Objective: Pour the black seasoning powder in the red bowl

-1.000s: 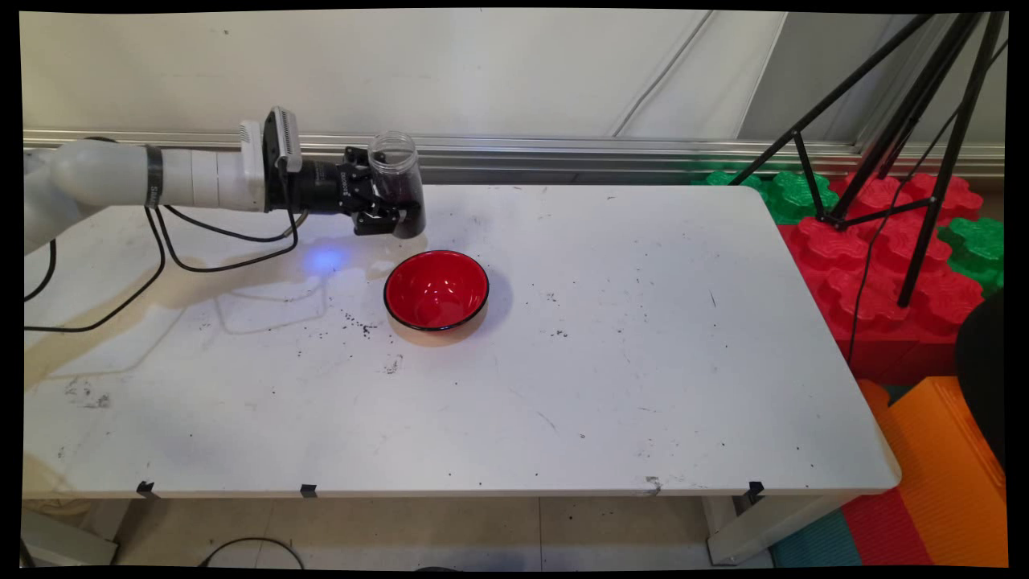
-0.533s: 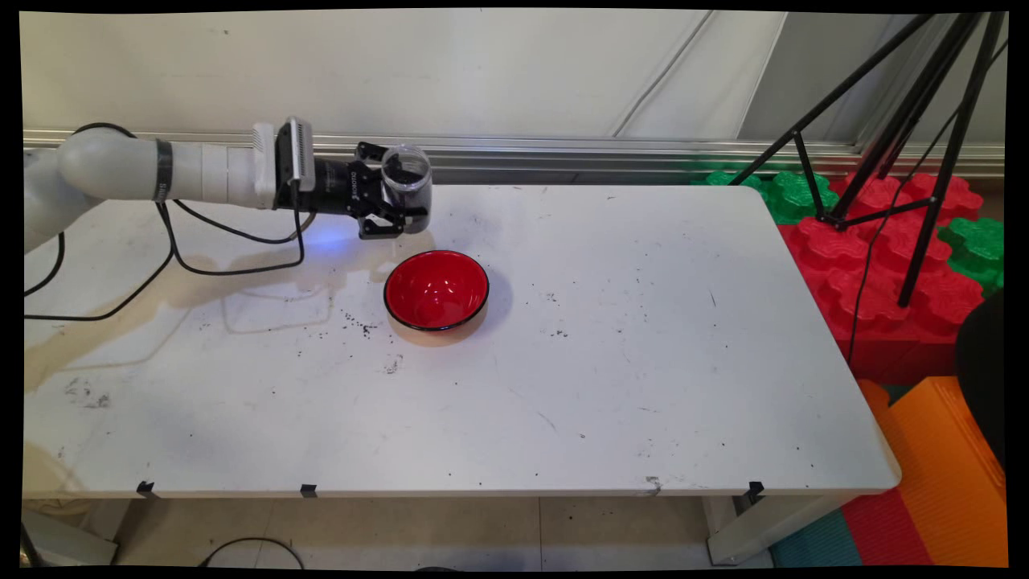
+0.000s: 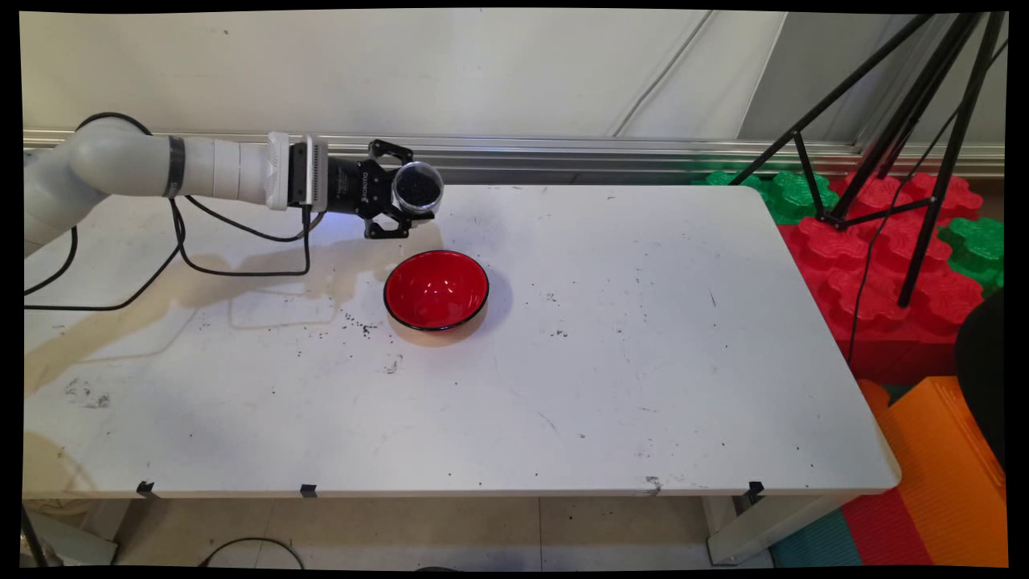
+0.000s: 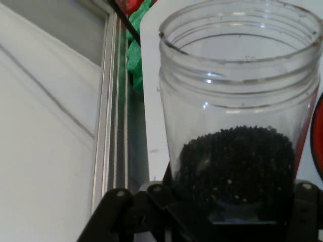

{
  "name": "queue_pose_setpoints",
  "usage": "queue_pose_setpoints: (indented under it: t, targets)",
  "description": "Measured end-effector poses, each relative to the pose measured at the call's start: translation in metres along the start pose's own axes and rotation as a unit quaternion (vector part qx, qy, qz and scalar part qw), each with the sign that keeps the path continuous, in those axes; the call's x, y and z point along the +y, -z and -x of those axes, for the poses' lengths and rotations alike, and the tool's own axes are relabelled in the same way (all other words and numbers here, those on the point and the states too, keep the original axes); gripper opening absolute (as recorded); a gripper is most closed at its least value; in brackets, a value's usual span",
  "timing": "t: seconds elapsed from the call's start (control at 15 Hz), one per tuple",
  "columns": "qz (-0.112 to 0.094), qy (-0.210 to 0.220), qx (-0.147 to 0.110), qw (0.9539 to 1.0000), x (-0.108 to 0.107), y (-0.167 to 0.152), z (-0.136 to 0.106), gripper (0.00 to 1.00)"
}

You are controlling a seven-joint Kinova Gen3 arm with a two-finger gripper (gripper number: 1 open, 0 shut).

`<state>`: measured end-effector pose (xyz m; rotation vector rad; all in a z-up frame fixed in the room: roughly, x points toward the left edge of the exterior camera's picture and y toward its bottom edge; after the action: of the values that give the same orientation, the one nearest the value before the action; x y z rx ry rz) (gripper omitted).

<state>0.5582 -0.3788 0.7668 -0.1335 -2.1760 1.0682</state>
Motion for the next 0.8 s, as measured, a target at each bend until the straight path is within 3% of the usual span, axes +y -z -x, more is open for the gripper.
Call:
queue_pose_setpoints:
  t: [0.2, 0.4, 0.6, 0.8]
  targets:
    - [0.005, -0.057, -0.004, 0.9984, -0.002, -0.002, -0.002, 0.00]
    - [0.010, -0.114, -0.011, 0.9934, -0.002, -0.004, -0.001, 0.00]
    - [0.017, -0.169, -0.019, 0.9854, -0.003, -0.008, 0.000, 0.00]
    - [0.024, -0.224, -0.025, 0.9740, -0.003, -0.014, 0.002, 0.00]
